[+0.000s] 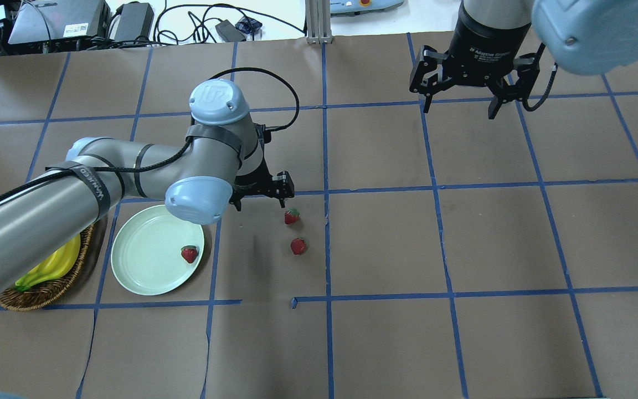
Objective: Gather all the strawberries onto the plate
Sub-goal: 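Reach back and grasp the second strawberry with the left gripper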
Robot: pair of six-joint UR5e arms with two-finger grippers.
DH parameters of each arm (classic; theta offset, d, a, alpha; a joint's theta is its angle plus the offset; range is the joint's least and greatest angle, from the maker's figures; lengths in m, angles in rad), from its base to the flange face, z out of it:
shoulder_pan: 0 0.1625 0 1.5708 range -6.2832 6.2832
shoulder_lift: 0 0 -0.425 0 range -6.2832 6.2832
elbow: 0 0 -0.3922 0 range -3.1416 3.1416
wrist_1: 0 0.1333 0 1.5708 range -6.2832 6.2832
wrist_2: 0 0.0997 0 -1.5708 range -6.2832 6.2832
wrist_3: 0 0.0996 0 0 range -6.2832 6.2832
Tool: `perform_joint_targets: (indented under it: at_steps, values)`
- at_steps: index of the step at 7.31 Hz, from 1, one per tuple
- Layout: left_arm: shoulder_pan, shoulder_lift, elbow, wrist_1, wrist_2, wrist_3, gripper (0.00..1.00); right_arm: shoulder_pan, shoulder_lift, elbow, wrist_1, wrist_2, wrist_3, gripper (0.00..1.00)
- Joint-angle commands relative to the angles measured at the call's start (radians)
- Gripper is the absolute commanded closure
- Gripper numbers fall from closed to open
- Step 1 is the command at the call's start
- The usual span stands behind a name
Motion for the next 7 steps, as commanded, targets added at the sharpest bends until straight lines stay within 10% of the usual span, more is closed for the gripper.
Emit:
perform_joint_targets:
  at_steps: [1,3,5,7]
  values:
    - [-0.064,-0.061,0.001,0.066,0.001,-0.035,0.10,0.000,0.000,0.001,-0.001,-0.001,0.000,0.00]
    - [-0.066,-0.084,0.001,0.069,0.003,-0.043,0.40,0.000,0.000,0.001,0.000,-0.001,0.000,0.00]
    - [-0.066,-0.087,0.006,0.076,0.004,-0.021,0.91,0.000,0.000,0.001,-0.001,-0.001,0.000,0.00]
    - [-0.057,-0.058,0.027,0.057,0.065,0.055,1.00,-0.001,0.000,0.001,0.000,-0.001,0.000,0.00]
